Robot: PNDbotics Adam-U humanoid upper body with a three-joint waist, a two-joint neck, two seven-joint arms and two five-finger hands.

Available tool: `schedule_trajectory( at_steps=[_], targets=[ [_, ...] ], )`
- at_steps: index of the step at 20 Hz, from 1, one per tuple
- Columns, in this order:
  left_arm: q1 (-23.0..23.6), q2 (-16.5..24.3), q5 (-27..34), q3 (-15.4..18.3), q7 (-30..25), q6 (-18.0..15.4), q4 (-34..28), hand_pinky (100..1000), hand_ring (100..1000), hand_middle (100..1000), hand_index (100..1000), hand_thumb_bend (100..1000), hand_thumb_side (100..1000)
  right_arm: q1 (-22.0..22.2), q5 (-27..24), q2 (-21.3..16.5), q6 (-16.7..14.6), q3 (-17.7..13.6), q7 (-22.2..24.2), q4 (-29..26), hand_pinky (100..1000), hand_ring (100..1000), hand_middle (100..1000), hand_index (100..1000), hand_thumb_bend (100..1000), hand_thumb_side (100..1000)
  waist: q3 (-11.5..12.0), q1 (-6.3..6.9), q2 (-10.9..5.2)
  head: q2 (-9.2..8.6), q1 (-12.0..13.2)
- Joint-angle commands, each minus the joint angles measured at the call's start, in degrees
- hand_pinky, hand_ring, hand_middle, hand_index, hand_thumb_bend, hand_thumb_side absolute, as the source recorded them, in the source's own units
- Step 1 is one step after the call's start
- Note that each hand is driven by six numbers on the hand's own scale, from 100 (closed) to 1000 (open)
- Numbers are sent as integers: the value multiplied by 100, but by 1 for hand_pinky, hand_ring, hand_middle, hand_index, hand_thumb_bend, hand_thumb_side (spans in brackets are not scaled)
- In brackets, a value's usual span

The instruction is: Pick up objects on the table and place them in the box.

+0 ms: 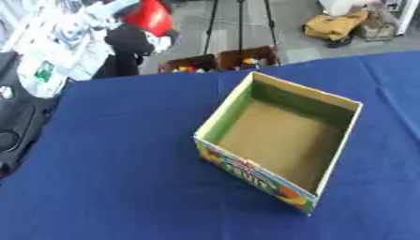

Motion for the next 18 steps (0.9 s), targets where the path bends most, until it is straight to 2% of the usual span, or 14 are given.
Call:
schedule_trajectory(
  at_steps=[1,5,9,18],
  targets=[
    [-219,-121,66,-86,-212,81,-480,454,479,785,777,100,494,-128,-88,-60,-2,-10,42,-69,718,775,762,815,100,1000,-13,-36,-155,52,7],
    [-360,-469,157,-210,-403,228,-722,454,473,786,773,100,489,-186,-136,-8,-2,22,89,-69,718,775,762,815,100,1000,-34,-34,-193,48,43],
    [-456,-864,296,-360,-431,290,-669,457,465,784,759,100,470,-231,-172,33,-6,34,109,-69,718,773,761,815,100,1000,-97,-33,-204,21,79],
    [-493,-1493,592,-861,-219,374,187,452,457,775,731,100,429,-374,-242,110,-39,68,151,-69,719,772,760,814,100,1000,-218,5,-179,49,62]
  ],
)
